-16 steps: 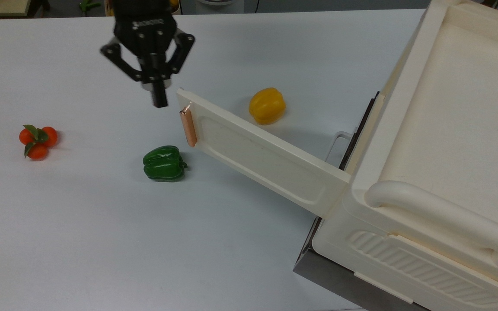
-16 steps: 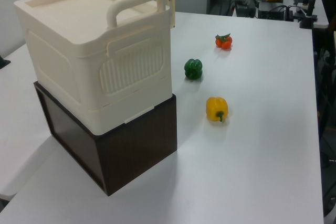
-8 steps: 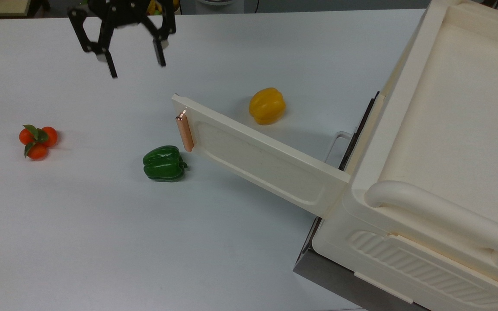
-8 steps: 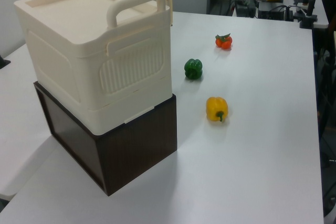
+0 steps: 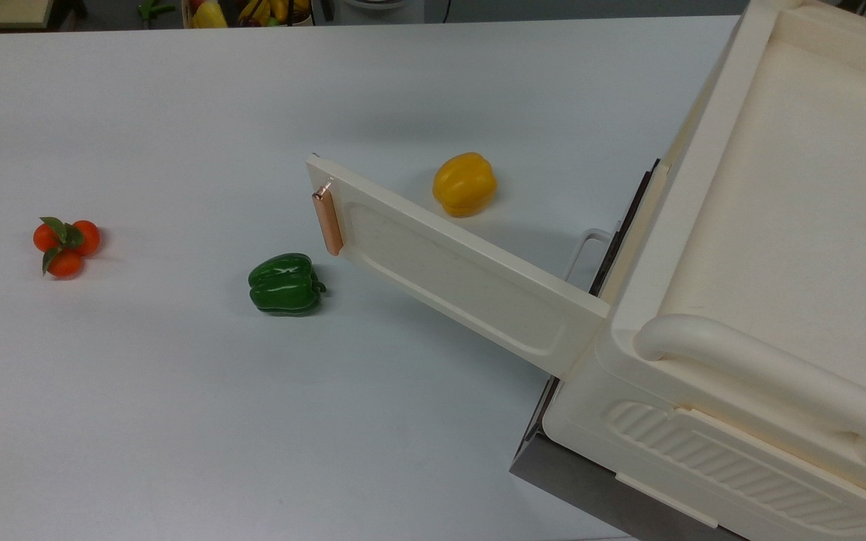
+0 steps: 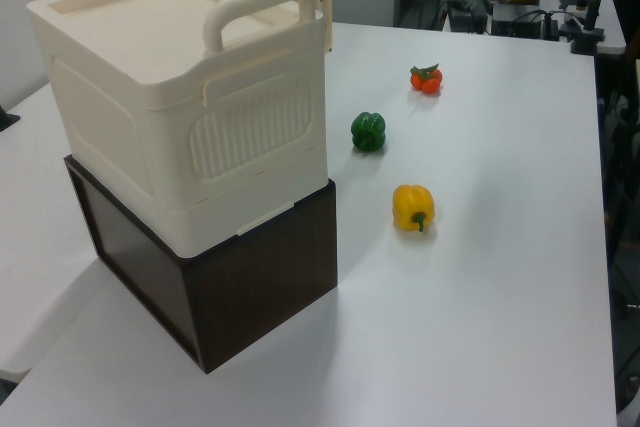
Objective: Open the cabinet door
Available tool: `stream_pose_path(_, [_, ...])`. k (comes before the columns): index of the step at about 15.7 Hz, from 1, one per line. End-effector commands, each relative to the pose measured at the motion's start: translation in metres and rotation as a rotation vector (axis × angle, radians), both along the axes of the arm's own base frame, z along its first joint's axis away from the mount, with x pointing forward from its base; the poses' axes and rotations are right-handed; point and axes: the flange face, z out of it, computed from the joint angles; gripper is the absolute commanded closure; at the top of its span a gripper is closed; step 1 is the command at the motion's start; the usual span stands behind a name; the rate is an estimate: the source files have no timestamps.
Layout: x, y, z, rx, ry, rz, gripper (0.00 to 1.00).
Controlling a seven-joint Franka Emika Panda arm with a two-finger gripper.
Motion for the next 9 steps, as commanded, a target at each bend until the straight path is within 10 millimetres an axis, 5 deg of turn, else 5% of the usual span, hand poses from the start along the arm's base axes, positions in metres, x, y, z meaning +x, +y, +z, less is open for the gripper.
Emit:
stream_pose_path(1, [-0.0148,0.0052,-0.0053,0.002,0.097,-0.053,0.00])
stream_pose_path(9, [-0.0187,0.0069,-0.0021,0.011,0.091,-0.042,0.00])
